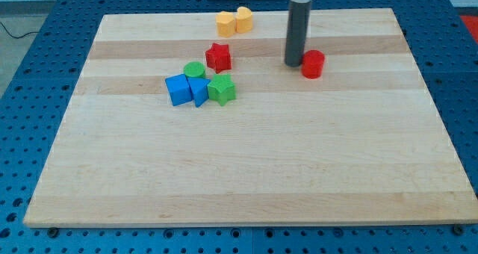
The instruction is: Place red star to the bottom of the red circle
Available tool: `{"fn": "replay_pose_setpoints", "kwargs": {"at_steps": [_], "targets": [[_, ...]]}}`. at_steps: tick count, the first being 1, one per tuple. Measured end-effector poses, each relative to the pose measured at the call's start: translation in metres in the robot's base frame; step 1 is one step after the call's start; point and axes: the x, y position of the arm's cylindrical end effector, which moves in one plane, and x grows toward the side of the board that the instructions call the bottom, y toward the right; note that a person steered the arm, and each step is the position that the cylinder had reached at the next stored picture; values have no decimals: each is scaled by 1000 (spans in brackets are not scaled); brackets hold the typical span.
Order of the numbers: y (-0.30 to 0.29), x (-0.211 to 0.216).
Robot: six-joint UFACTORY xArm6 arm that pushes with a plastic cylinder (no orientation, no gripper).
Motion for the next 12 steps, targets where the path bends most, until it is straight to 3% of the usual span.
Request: {"fn": "replay_pose_setpoints", "kwargs": {"at_steps": [2, 3, 6, 7, 9, 10, 11, 12], "targets": [[58, 18], [49, 13], [-154, -40], [-194, -51], [-274, -22], [-243, 3], [-175, 9], [-156, 6]]}}
